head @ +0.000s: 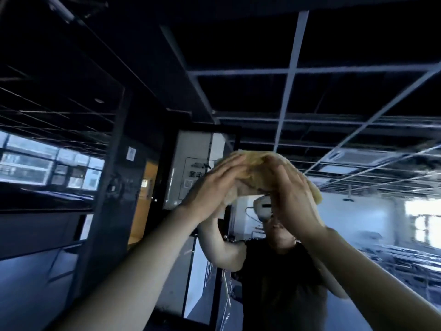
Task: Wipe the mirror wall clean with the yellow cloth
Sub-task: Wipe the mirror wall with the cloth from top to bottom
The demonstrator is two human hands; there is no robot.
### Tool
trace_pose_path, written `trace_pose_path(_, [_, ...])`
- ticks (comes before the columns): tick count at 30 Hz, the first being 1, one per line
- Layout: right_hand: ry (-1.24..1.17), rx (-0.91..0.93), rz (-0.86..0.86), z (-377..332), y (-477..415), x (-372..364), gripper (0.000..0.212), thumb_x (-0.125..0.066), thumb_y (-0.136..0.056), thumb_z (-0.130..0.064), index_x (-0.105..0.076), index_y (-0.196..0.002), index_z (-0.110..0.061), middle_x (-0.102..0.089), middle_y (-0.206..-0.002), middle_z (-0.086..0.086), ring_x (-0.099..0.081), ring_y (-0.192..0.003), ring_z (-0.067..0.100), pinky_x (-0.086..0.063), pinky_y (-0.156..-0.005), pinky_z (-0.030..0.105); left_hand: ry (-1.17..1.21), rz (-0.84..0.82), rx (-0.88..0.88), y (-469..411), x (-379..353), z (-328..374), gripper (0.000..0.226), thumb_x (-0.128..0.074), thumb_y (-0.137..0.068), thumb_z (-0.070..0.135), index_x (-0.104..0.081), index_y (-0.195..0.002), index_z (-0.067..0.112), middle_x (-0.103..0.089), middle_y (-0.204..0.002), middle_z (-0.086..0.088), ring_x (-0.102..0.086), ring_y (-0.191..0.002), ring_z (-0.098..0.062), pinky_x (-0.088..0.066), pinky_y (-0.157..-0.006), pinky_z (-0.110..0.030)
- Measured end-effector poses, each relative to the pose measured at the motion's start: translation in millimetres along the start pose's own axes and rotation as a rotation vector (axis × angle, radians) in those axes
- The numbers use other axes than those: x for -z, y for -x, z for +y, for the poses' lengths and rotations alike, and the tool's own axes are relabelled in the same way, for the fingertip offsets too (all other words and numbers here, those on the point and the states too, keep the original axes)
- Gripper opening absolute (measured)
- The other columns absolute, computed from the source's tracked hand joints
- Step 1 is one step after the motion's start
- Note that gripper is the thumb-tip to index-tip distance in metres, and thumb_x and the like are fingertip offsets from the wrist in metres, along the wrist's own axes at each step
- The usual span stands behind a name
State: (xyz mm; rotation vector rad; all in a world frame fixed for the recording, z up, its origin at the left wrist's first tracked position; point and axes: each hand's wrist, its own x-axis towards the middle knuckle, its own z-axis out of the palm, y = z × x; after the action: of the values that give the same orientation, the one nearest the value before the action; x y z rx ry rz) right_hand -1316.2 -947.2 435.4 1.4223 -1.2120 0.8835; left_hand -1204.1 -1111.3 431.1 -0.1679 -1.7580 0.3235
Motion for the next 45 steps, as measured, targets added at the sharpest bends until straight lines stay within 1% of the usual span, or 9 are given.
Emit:
trace_pose_path(5, [0.008, 0.111, -0.156, -32.0, -77.9, -44.2, 0.050, -0.064, -0.076, -0.001, -0.059, -0.125, -0.011, -0.054, -0.135, 0.011, -0.044, -0.130, 0.030, -0.028, -0.113, 0.043, -0.057, 0.094, 0.203, 1.9, 51.9, -40.2, 0.039, -0.034, -0.095, 0.034, -0.045, -0.131, 0.023, -0.040, -0.143, 0.002, -0.030, -0.133, -0.004, -0.017, -0.105, -0.003])
trace_pose_path(9, [0.139, 0.305, -0.345, -70.3, -101.3, -76.8, 0.051, -0.053, -0.087, -0.027, -0.048, -0.137, -0.020, -0.042, -0.147, 0.000, -0.031, -0.139, 0.015, -0.005, -0.114, 0.027, -0.034, 0.252, 0.455, 56.1, 60.6, -53.2, 0.043, -0.036, -0.098, 0.025, -0.046, -0.134, 0.004, -0.040, -0.144, -0.010, -0.036, -0.135, -0.023, -0.017, -0.108, -0.006])
trace_pose_path(13, [0.150, 0.475, -0.488, -90.4, -92.6, -96.5, 0.080, -0.017, -0.068, -0.055, -0.050, -0.135, -0.030, -0.041, -0.147, -0.007, -0.029, -0.139, 0.009, -0.006, -0.114, 0.028, -0.131, 0.446, 0.505, 106.0, 54.6, -49.4, 0.037, -0.042, -0.095, 0.009, -0.052, -0.130, 0.005, -0.043, -0.140, -0.003, -0.039, -0.130, -0.012, -0.026, -0.109, -0.014])
trace_pose_path(16, [0.165, 0.562, -0.598, -93.4, -87.4, -98.1, 0.076, -0.020, -0.069, -0.063, -0.051, -0.133, -0.036, -0.035, -0.149, -0.014, -0.023, -0.140, 0.004, -0.005, -0.114, 0.026, -0.132, 0.523, 0.653, 127.9, 30.5, -32.7, 0.040, -0.043, -0.093, 0.006, -0.051, -0.132, 0.009, -0.041, -0.141, 0.000, -0.041, -0.131, -0.018, -0.033, -0.106, -0.021])
trace_pose_path(21, [0.163, 0.685, -0.686, -80.7, -80.0, -90.3, 0.042, -0.049, -0.091, -0.035, -0.053, -0.132, -0.037, -0.037, -0.148, -0.015, -0.026, -0.140, 0.006, -0.015, -0.116, 0.026, -0.146, 0.642, 0.809, 129.0, -0.4, 6.8, 0.043, -0.038, -0.095, 0.018, -0.049, -0.134, 0.005, -0.038, -0.143, -0.003, -0.043, -0.130, -0.027, -0.037, -0.101, -0.038])
trace_pose_path(26, [0.080, 0.660, -0.701, -63.0, -65.0, -81.7, 0.044, -0.050, -0.087, -0.011, -0.062, -0.122, -0.034, -0.052, -0.137, -0.014, -0.039, -0.133, 0.010, -0.036, -0.107, 0.038, -0.099, 0.716, 0.890, 110.5, -28.9, 54.7, 0.051, -0.032, -0.095, 0.025, -0.045, -0.134, -0.004, -0.039, -0.143, -0.020, -0.033, -0.135, -0.030, -0.025, -0.110, -0.025])
trace_pose_path(31, [0.041, 0.640, -0.656, -28.6, -39.4, -46.3, 0.044, -0.048, -0.086, -0.006, -0.065, -0.120, -0.028, -0.053, -0.137, -0.011, -0.038, -0.134, 0.011, -0.032, -0.111, 0.038, -0.097, 0.703, 0.929, 90.5, -70.5, 97.9, 0.058, -0.035, -0.090, 0.028, -0.035, -0.140, -0.002, -0.028, -0.148, -0.014, -0.024, -0.139, -0.026, -0.009, -0.112, -0.010])
trace_pose_path(39, [-0.098, 0.374, -0.333, 36.2, 22.9, 32.5, 0.038, -0.044, -0.087, -0.019, -0.063, -0.117, -0.005, -0.061, -0.125, 0.011, -0.056, -0.118, 0.025, -0.039, -0.101, 0.029, -0.047, 0.580, 0.799, 47.6, -107.2, 160.9, 0.055, -0.035, -0.091, 0.021, -0.032, -0.141, -0.001, -0.022, -0.150, -0.010, -0.015, -0.142, -0.018, -0.018, -0.115, -0.031])
trace_pose_path(45, [0.200, 0.168, 0.083, 50.7, 84.0, 46.2, 0.037, -0.049, -0.093, -0.017, -0.059, -0.127, -0.010, -0.050, -0.138, 0.003, -0.040, -0.132, 0.023, -0.027, -0.113, 0.039, -0.022, 0.402, 0.496, 36.8, -104.4, 156.6, 0.043, -0.033, -0.099, 0.021, -0.039, -0.139, 0.005, -0.032, -0.148, -0.009, -0.024, -0.140, -0.022, -0.032, -0.110, -0.045])
